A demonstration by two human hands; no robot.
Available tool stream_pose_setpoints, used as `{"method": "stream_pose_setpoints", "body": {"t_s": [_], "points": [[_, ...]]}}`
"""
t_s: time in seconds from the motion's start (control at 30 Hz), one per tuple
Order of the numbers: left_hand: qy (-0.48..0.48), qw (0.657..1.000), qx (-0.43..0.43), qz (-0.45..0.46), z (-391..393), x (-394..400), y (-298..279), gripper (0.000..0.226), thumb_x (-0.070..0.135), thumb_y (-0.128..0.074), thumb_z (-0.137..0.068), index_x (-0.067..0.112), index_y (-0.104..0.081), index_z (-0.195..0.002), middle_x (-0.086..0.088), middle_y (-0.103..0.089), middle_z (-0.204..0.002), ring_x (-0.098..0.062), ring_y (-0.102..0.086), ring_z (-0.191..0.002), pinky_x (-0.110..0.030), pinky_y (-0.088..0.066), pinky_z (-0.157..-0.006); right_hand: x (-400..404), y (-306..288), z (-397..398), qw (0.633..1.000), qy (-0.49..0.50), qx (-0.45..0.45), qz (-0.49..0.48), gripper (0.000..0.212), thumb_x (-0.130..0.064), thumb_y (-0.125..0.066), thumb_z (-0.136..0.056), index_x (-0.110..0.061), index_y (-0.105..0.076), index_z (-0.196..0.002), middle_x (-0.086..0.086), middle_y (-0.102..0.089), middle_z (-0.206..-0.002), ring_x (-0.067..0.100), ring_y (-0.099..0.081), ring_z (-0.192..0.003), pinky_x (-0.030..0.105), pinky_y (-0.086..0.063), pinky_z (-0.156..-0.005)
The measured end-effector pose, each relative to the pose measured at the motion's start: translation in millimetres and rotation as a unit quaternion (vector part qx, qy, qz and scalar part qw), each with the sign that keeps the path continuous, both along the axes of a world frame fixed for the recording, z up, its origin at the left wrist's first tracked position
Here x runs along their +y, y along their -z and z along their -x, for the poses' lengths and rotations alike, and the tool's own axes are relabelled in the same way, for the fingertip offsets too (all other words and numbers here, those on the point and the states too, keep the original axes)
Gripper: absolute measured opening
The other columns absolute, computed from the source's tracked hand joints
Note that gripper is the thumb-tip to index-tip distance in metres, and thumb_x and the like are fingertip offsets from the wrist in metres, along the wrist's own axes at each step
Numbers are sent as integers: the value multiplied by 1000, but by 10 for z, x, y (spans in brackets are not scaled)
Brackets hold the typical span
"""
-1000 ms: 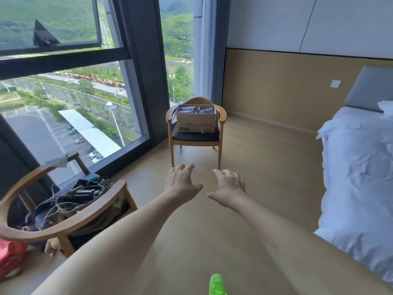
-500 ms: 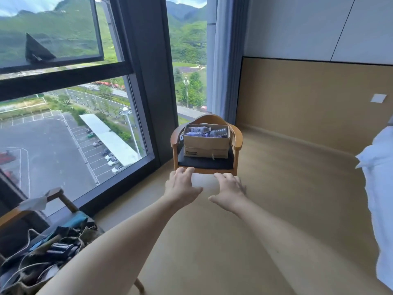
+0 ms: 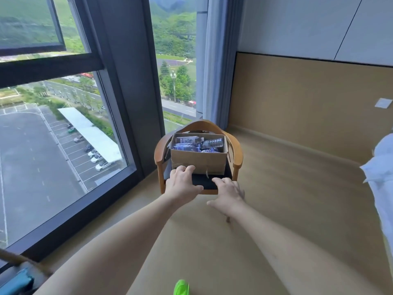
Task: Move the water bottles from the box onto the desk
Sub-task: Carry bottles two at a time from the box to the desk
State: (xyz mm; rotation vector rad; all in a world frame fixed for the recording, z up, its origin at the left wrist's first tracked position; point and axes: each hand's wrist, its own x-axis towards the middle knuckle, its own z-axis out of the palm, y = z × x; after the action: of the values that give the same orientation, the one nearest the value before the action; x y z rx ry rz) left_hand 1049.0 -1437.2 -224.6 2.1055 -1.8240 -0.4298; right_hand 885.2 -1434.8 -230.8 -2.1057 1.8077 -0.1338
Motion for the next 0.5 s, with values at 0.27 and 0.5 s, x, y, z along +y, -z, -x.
{"method": "stream_pose_setpoints", "body": {"t_s": [0.27,0.5], "points": [[12,999,13,-31,-562,-1786,16,73,46,-72,-88,30,-40,-152,-4,-46,-150,-28,-39,-137,-46,-46,-107,-1673,0,-493,999,29,17,-29,76,-45,-69,-85,-32,-34,-151,2,-41,-149,28,-36,-137,43,-37,-106],[10,998,22,-57,-901,-2927,129,77,44,-75,-86,28,-40,-153,-5,-48,-147,-28,-41,-135,-46,-47,-106,-2708,213,-720,996,47,19,-71,77,-42,-71,-86,-30,-34,-152,3,-42,-149,28,-38,-135,43,-40,-106]]}}
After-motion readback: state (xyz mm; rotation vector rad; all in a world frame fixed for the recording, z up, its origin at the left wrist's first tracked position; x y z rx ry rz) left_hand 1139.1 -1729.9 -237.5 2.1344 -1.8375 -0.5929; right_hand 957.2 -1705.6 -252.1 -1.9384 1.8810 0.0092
